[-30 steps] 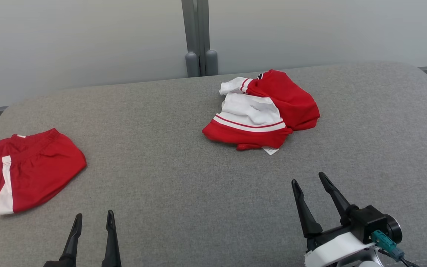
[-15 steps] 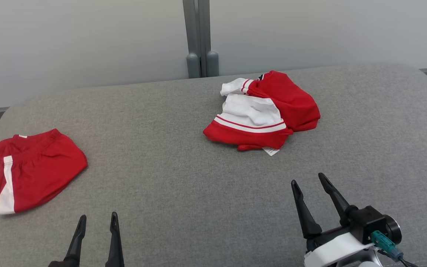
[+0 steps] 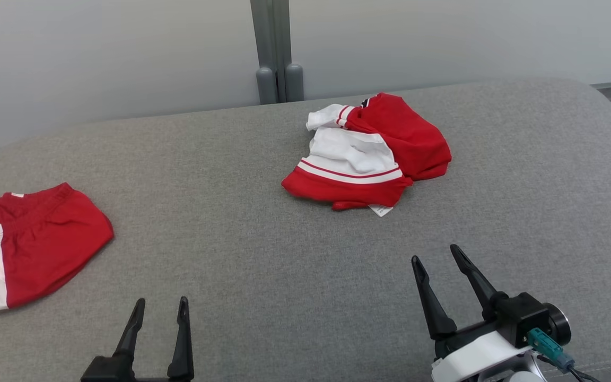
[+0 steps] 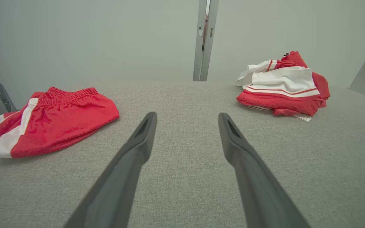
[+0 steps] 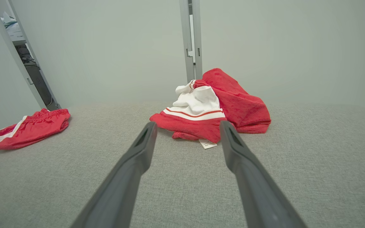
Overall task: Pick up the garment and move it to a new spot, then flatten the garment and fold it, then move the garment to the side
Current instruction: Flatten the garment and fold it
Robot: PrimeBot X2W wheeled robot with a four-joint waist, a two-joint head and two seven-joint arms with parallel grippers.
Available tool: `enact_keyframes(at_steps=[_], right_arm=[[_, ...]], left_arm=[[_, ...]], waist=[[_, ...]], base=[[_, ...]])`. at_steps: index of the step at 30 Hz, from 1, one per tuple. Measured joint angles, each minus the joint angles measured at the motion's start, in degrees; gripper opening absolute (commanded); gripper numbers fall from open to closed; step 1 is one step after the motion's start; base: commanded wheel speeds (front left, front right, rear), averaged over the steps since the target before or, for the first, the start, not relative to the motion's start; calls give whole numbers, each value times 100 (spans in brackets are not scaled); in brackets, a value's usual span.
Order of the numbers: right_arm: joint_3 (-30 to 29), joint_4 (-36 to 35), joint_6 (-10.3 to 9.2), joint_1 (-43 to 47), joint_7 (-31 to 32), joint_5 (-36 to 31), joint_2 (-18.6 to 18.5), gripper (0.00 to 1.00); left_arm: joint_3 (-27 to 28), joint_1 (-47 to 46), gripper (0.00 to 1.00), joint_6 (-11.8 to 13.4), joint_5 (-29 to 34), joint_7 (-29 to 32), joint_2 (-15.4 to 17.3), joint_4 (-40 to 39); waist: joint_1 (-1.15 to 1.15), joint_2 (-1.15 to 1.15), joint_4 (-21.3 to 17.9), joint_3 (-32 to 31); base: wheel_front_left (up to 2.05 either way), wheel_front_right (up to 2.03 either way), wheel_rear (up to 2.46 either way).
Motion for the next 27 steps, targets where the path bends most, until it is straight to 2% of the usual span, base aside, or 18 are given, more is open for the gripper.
enact_keyframes(at_steps=[6, 10, 15, 20, 27], right_arm=[[-65, -55, 0, -122, 0, -68, 1, 100], [-127, -167, 0, -390, 0, -108, -2, 100], [-159, -289, 0, -680, 0, -133, -2, 100], [-170, -447, 1, -963, 0, -109, -3, 100], [-89, -646, 0, -1169, 0, -20, -3, 100]], left_arm=[[-246, -850, 100, -172, -8, 2, 0, 613], [-615, -1808, 100, -309, 382, 1, 21, 1123], [-1046, -3078, 100, -366, 435, 1, 147, 2119], [-1712, -4406, 100, -391, 148, 21, 203, 2981], [-2619, -5637, 100, -392, -677, 486, 474, 3867]], waist=[[0, 0, -110, 263], [0, 0, -175, 570], [0, 0, -258, 1048], [0, 0, -362, 1556], [0, 0, -557, 2194]], base=[[0, 0, 0], [0, 0, 0], [0, 0, 0], [0, 0, 0], [0, 0, 0]])
